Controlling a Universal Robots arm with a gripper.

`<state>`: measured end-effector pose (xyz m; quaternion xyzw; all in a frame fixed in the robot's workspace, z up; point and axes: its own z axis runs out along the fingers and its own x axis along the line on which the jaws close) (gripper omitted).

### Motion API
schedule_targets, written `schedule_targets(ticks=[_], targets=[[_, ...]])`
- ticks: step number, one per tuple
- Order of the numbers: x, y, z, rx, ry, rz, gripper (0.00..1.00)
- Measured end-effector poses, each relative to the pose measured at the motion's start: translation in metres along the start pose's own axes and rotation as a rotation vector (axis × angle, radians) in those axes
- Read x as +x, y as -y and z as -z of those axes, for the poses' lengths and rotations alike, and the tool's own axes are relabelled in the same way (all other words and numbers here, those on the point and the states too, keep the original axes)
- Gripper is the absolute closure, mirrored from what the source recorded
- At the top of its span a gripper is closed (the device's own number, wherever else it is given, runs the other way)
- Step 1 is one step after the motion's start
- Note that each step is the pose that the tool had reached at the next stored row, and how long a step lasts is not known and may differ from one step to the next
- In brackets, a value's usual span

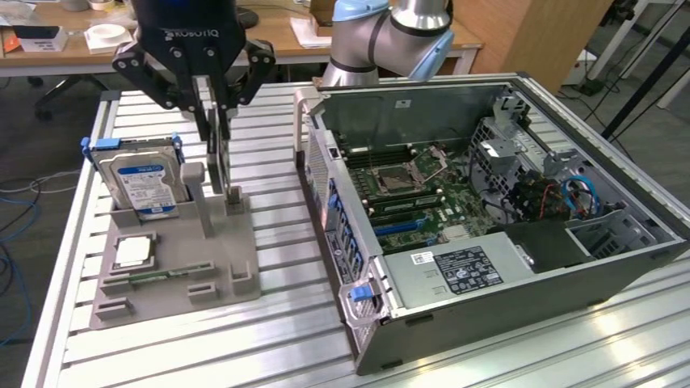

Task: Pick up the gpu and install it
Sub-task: 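Pick up the gpu and move the gpu toward the slot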

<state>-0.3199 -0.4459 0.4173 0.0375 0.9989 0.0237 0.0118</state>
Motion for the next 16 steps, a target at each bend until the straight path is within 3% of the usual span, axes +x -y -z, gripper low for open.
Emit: schedule_targets(ticks=[16], targets=[[0.000, -0.0007, 0.0136, 0.0000, 0.0000, 0.000, 0.74]])
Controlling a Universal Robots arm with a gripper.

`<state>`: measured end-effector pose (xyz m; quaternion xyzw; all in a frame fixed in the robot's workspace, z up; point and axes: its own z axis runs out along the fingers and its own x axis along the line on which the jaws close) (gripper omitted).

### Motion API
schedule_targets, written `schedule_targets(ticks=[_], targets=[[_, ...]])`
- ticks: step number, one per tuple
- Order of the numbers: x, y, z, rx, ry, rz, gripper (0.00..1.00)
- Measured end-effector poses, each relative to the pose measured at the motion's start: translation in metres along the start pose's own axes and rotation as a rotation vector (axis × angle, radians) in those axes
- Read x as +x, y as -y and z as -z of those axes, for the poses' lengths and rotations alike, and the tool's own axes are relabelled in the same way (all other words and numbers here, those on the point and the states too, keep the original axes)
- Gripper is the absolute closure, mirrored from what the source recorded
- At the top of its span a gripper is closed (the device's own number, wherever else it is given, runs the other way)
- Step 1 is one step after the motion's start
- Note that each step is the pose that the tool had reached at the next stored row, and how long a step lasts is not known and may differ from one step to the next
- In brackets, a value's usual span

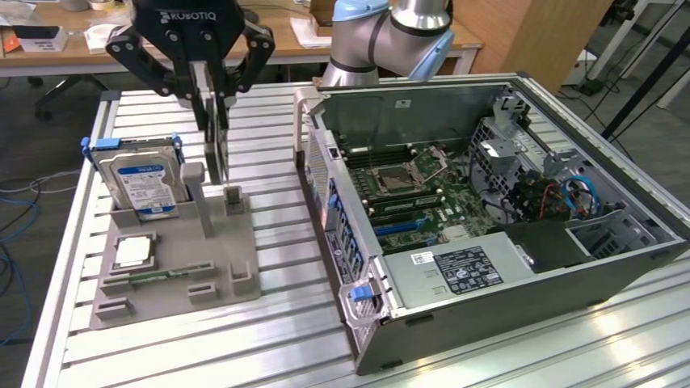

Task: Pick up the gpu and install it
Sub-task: 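Pick up the gpu and move the gpu toward the slot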

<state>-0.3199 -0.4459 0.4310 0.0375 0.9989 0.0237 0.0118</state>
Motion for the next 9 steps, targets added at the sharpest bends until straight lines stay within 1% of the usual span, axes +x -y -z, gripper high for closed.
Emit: schedule_targets(ticks=[9], targets=[[-0.0002, -0.0004, 0.0077, 0.0000, 0.0000, 0.000, 0.74]])
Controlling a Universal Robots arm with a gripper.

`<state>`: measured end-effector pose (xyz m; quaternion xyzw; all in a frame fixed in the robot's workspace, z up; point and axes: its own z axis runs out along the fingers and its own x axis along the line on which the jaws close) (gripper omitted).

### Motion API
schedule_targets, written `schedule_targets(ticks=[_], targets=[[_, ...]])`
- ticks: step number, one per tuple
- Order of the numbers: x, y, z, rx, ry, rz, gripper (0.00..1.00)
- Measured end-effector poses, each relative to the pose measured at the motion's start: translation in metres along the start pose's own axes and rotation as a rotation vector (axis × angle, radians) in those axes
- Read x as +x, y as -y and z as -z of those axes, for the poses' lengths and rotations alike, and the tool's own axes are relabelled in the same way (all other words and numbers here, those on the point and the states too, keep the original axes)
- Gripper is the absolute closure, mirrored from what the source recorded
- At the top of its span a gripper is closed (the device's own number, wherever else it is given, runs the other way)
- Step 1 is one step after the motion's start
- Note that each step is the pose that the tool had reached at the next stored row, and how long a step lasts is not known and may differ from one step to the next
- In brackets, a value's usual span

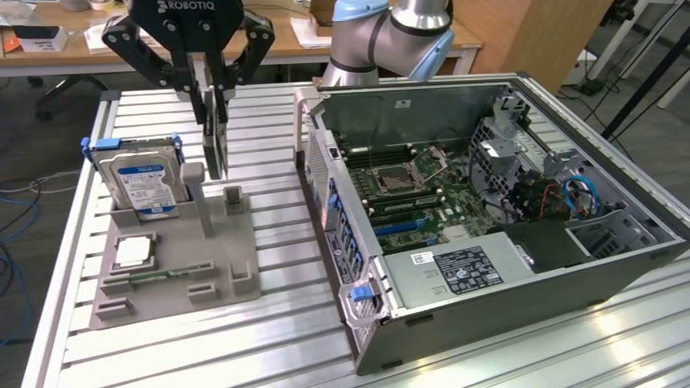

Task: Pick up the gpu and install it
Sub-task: 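Pick up the gpu and move the gpu toward the slot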

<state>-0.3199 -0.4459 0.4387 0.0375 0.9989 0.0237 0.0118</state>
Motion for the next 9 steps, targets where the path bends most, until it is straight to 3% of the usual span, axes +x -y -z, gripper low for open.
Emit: schedule_targets(ticks=[9], targets=[[-0.0001, -0.0004, 0.0070, 0.0000, 0.0000, 0.000, 0.74]])
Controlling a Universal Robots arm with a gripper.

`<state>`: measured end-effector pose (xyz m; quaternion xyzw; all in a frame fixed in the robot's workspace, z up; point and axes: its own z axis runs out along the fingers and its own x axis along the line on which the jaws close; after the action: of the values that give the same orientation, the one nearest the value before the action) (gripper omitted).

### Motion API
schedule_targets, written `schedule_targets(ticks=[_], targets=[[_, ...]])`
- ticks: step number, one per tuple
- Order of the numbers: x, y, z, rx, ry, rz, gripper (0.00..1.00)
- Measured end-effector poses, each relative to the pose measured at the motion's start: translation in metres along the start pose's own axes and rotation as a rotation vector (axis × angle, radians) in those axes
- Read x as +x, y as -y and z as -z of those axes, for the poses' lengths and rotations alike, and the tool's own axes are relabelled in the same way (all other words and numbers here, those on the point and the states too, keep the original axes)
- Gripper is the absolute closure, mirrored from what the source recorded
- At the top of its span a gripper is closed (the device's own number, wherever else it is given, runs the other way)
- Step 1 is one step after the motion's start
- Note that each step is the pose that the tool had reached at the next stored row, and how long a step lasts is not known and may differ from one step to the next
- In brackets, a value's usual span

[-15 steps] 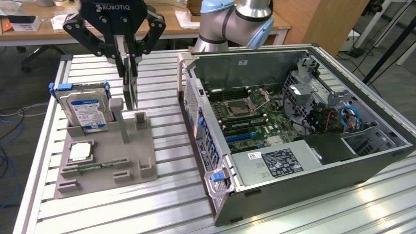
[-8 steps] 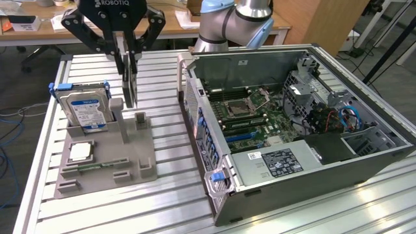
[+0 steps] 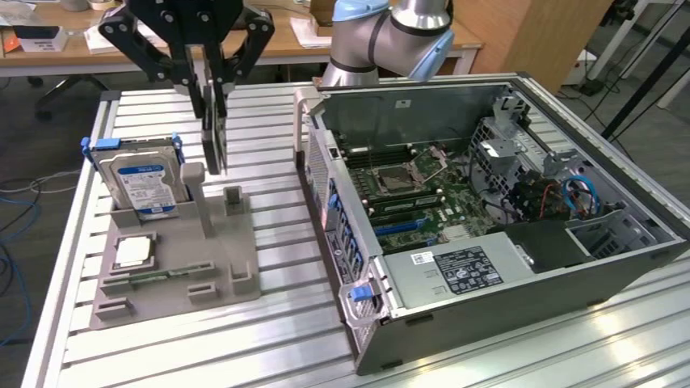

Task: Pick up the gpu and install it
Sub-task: 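Pick up the gpu and move the gpu toward the slot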

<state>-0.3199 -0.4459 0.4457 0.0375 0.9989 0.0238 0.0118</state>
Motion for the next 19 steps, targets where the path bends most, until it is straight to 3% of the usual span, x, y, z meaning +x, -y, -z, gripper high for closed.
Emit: schedule_targets(ticks=[8, 19], targets=[[-0.0001, -0.0003, 0.0056, 0.0000, 0.0000, 0.000, 0.74], [-0.0003, -0.0003, 0.0057, 0.0000, 0.0000, 0.000, 0.74]])
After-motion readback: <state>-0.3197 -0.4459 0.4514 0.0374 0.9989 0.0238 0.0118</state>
